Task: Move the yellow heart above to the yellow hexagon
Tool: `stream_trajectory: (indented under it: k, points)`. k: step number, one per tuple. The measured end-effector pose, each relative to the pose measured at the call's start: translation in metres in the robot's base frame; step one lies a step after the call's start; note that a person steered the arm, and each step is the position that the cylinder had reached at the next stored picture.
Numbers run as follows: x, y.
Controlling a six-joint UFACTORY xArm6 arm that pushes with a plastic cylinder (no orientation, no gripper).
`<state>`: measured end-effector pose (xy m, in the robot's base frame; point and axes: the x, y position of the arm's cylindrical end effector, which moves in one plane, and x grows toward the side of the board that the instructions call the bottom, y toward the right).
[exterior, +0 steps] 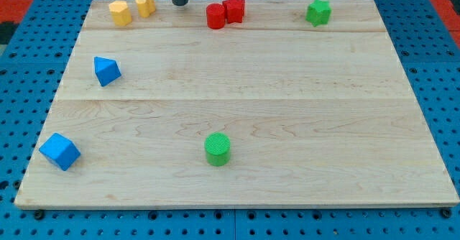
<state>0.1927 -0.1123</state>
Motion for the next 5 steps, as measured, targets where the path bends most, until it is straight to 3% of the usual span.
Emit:
stream_trajectory:
  k: [2,3,4,5]
  points:
    - [0.008,-0.063]
    - [0.046,-0.095]
    - [0.103,-0.055]
    - [0.162,-0.081]
